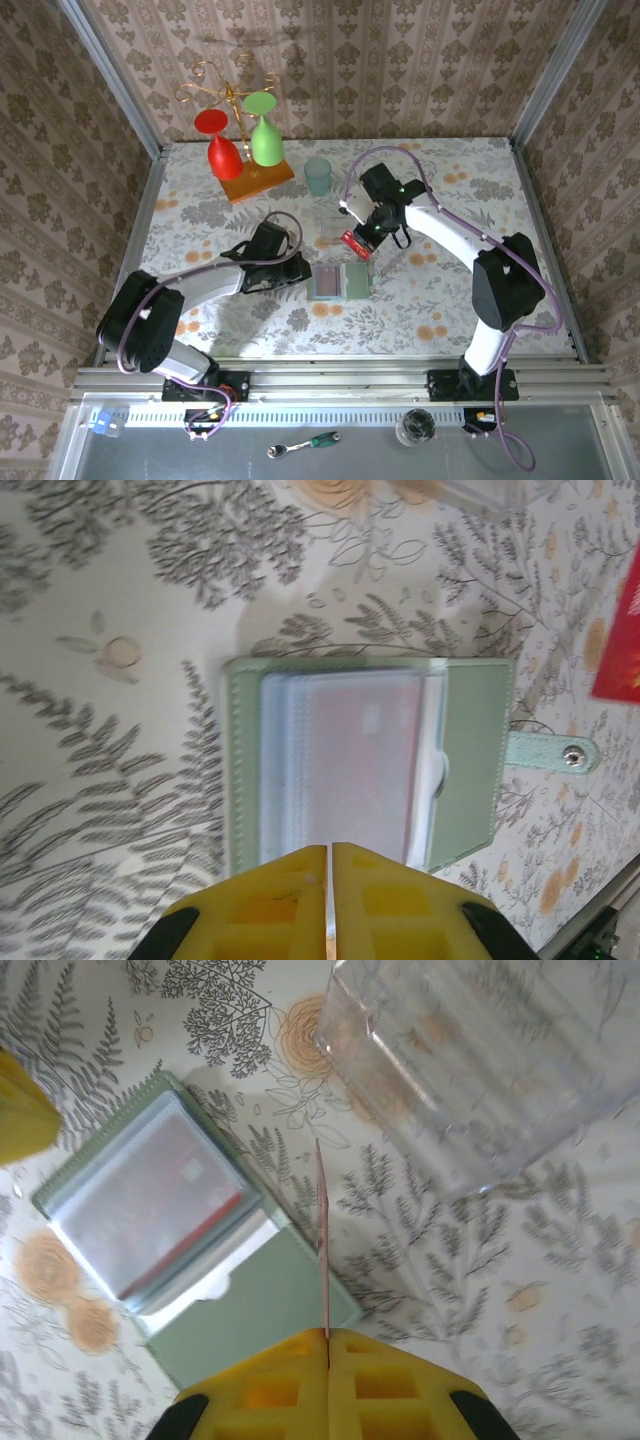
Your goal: Take the credit cards out of the card holder
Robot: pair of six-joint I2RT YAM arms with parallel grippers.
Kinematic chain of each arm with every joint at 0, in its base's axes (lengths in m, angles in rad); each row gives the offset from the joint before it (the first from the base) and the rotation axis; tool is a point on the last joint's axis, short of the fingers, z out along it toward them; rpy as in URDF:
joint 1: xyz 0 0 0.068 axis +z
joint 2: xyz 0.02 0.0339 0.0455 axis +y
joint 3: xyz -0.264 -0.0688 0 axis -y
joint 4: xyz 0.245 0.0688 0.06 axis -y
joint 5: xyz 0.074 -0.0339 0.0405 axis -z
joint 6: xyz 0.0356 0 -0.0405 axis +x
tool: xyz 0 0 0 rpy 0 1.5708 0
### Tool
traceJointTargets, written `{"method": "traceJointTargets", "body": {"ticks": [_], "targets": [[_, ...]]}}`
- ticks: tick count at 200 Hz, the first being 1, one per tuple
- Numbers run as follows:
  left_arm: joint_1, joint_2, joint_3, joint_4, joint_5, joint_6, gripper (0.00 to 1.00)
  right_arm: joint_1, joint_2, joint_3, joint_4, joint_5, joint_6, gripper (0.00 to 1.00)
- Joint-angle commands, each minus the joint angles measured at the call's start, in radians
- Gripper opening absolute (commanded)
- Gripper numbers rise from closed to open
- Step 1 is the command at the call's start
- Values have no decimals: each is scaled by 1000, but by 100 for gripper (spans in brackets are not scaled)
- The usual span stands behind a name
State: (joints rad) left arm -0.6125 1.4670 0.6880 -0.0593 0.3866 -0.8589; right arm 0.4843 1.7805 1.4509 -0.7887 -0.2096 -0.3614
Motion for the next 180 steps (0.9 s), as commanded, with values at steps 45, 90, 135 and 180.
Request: {"method": "traceJointTargets", "body": {"ticks": [45, 90, 135, 180], "targets": [[40, -98, -82, -13, -32, -17, 12, 8, 233, 398, -313, 66, -418, 0], [48, -109, -99, -22, -34, -23, 12, 6, 450, 721, -484, 51, -473, 0], [53, -118, -110, -29, -37, -24, 12, 3, 577, 914, -553, 50, -507, 0], [67, -112, -116, -33, -33, -20, 12, -1, 635, 962, -595, 47, -544, 0]]}}
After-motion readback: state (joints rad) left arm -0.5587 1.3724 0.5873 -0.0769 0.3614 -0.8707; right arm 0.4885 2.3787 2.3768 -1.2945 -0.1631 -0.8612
